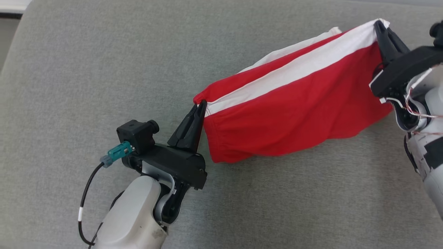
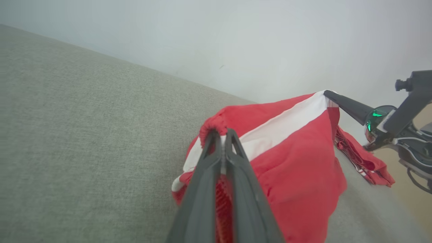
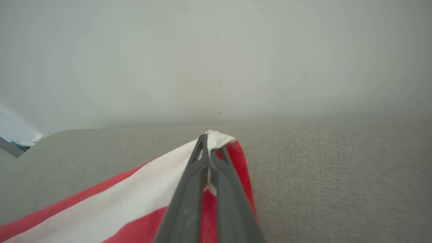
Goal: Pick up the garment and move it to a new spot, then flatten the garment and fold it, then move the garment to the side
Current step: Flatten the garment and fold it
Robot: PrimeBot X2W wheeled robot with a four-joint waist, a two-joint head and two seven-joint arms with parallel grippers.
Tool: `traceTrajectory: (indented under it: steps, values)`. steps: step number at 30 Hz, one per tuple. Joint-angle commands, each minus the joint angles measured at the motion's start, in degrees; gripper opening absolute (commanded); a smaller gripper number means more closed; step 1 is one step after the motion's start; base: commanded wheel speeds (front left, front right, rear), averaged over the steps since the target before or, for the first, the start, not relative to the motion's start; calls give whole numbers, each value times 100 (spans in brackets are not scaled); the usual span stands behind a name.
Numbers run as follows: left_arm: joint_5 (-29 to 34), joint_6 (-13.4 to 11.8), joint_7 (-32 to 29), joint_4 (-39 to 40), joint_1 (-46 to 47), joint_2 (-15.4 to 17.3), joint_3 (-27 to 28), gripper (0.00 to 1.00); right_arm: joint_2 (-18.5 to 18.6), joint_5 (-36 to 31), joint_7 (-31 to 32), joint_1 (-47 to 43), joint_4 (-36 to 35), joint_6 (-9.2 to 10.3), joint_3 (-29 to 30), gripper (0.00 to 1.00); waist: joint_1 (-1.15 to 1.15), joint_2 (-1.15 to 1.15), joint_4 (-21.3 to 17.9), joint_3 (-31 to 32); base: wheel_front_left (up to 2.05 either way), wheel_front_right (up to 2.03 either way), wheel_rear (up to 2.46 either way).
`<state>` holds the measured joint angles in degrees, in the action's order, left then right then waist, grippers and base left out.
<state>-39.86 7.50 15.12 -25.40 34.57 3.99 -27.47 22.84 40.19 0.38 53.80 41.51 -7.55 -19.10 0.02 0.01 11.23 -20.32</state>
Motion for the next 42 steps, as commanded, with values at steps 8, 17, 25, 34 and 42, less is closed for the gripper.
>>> traceTrajectory:
  steps: [8,17,25,34,42]
  values:
    - [116,-9,0,-325,266,-89,-131,88,-99,57,-449,534,1018,16,-514,100,-2,-1,250,-236,0,0,0]
    - [454,-9,0,-551,18,-87,-55,100,78,368,-729,275,1185,16,-1166,100,-2,-1,147,146,0,0,0]
    - [1074,-86,0,-97,-578,128,462,100,451,716,-743,-107,1256,16,-1567,100,-2,-1,243,391,0,0,0]
    - [2086,-374,0,1375,-1518,111,1788,100,528,1016,-684,-270,1535,16,-1773,100,-2,-1,325,323,0,0,0]
    - [2518,-266,0,1816,-2041,-64,2573,100,445,1195,-619,-264,1841,16,-1917,100,-2,-1,412,225,0,0,0]
